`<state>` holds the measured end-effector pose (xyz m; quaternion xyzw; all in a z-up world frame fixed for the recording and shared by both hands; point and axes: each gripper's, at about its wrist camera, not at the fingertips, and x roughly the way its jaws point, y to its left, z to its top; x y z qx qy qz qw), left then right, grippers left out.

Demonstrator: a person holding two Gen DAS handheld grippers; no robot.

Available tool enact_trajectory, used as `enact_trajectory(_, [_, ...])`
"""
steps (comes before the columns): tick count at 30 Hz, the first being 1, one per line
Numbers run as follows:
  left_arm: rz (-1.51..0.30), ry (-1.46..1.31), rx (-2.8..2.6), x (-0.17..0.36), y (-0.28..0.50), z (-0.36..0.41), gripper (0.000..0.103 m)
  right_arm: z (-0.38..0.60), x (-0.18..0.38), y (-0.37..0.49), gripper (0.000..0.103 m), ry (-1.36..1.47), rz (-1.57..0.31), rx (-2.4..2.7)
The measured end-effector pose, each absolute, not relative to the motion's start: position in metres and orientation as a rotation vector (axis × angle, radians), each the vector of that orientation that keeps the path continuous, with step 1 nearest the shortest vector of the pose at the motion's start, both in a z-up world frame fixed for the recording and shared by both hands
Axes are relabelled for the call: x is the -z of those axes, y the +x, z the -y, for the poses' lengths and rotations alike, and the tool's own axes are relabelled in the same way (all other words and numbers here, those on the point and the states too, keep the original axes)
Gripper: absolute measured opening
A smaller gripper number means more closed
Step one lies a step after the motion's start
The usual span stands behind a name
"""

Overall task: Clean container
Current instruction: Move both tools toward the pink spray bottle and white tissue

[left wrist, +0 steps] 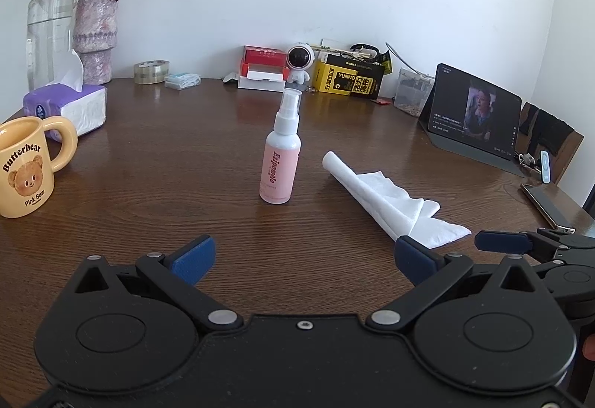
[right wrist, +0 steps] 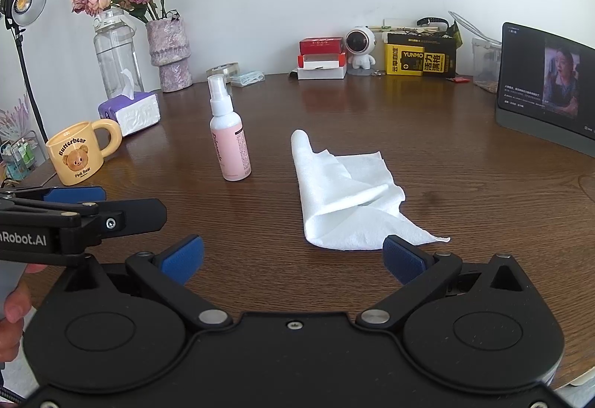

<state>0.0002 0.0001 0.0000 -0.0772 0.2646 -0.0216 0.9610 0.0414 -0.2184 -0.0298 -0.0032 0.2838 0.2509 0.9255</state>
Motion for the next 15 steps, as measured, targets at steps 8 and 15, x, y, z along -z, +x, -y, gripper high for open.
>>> enact_trajectory(8, [-0.552,-0.172,0.051,0.001,0.0038,-0.0027,0.103,0.2184,0.032,0.0444,0.103,-0.009,-0.584,-0.517])
enact_trajectory(15, [-0.547,-0.162,0.053,0.0021,0.0028,0.0002,0.103,0.2194,0.0303,0.0453,0.103,-0.009,-0.584,-0.518])
